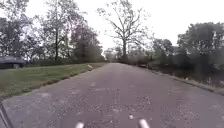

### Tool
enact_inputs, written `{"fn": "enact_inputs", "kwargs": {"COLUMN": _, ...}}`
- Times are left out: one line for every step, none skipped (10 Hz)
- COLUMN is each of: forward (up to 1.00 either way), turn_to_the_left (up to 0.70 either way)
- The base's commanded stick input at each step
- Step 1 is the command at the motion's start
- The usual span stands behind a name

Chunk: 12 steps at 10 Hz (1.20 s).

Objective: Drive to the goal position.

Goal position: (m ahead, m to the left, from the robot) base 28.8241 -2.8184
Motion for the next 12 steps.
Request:
{"fn": "enact_inputs", "kwargs": {"forward": 0.70, "turn_to_the_left": 0.00}}
{"fn": "enact_inputs", "kwargs": {"forward": 0.70, "turn_to_the_left": 0.00}}
{"fn": "enact_inputs", "kwargs": {"forward": 0.70, "turn_to_the_left": 0.00}}
{"fn": "enact_inputs", "kwargs": {"forward": 0.70, "turn_to_the_left": 0.00}}
{"fn": "enact_inputs", "kwargs": {"forward": 0.70, "turn_to_the_left": 0.00}}
{"fn": "enact_inputs", "kwargs": {"forward": 0.70, "turn_to_the_left": 0.00}}
{"fn": "enact_inputs", "kwargs": {"forward": 0.70, "turn_to_the_left": 0.00}}
{"fn": "enact_inputs", "kwargs": {"forward": 0.70, "turn_to_the_left": 0.00}}
{"fn": "enact_inputs", "kwargs": {"forward": 0.70, "turn_to_the_left": 0.00}}
{"fn": "enact_inputs", "kwargs": {"forward": 0.70, "turn_to_the_left": 0.00}}
{"fn": "enact_inputs", "kwargs": {"forward": 0.70, "turn_to_the_left": 0.00}}
{"fn": "enact_inputs", "kwargs": {"forward": 0.70, "turn_to_the_left": 0.00}}
